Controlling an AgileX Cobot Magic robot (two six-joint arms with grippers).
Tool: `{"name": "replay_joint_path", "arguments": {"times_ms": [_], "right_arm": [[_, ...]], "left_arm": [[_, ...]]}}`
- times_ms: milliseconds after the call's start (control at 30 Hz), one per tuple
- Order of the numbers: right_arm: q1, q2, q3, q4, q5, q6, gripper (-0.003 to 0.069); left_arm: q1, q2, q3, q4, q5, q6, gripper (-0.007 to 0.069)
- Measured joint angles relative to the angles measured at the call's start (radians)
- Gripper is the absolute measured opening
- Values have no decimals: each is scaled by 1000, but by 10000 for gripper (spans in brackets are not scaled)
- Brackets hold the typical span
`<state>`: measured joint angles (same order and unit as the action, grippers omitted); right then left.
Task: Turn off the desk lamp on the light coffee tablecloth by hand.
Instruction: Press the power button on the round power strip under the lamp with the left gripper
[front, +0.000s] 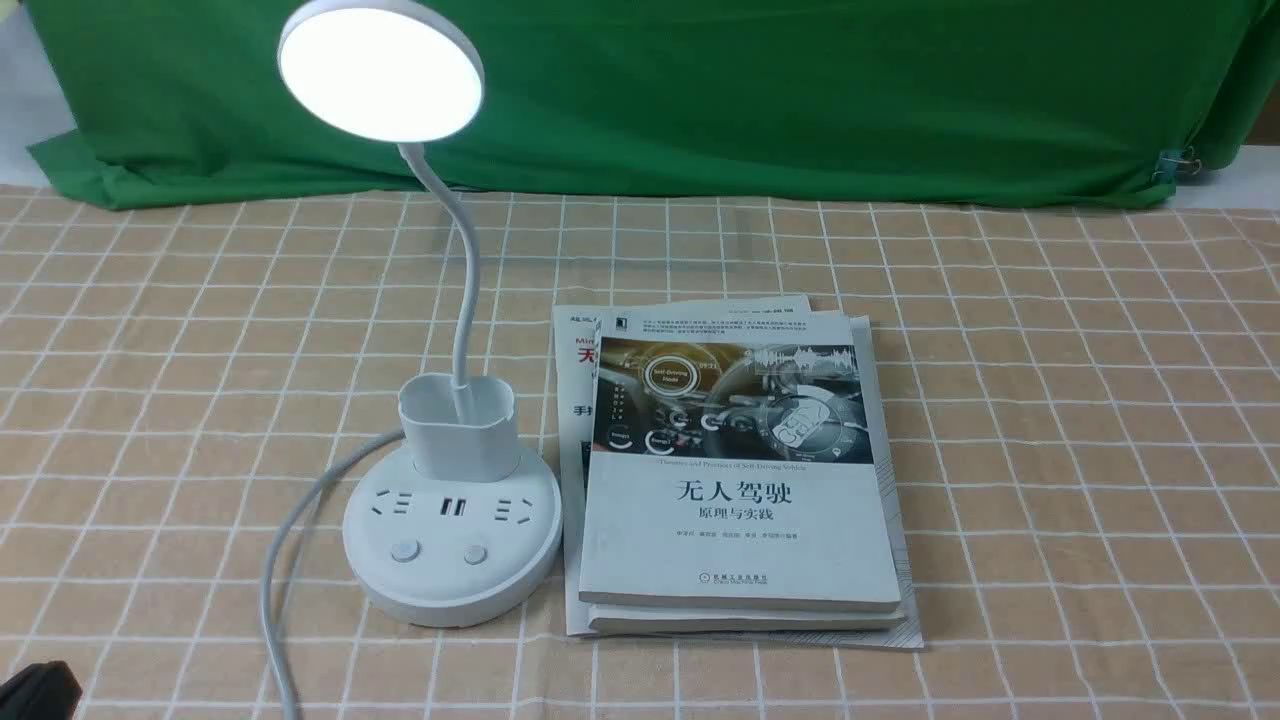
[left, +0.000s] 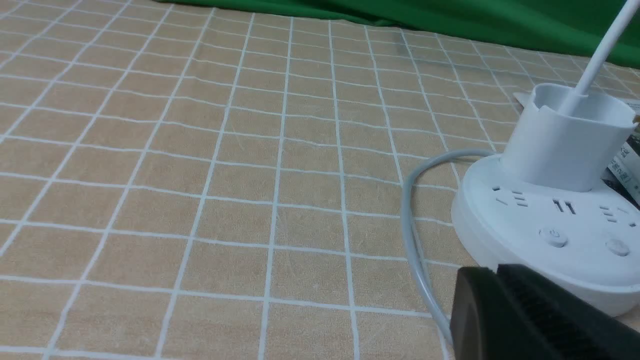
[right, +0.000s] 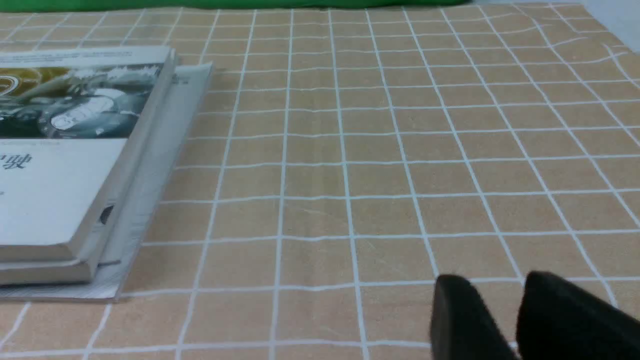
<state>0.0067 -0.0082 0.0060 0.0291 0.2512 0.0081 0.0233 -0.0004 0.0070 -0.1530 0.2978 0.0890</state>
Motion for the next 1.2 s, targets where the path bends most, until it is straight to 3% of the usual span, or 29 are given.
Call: {"name": "replay_joint_path", "arguments": {"times_ms": [1000, 1200], "right_arm": [[0, 0, 0, 0, 0, 0, 243], [0, 0, 0, 0, 0, 0, 243]], "left_arm": [[0, 0, 0, -29, -15, 3, 17], [0, 0, 0, -385, -149, -26, 17]]}}
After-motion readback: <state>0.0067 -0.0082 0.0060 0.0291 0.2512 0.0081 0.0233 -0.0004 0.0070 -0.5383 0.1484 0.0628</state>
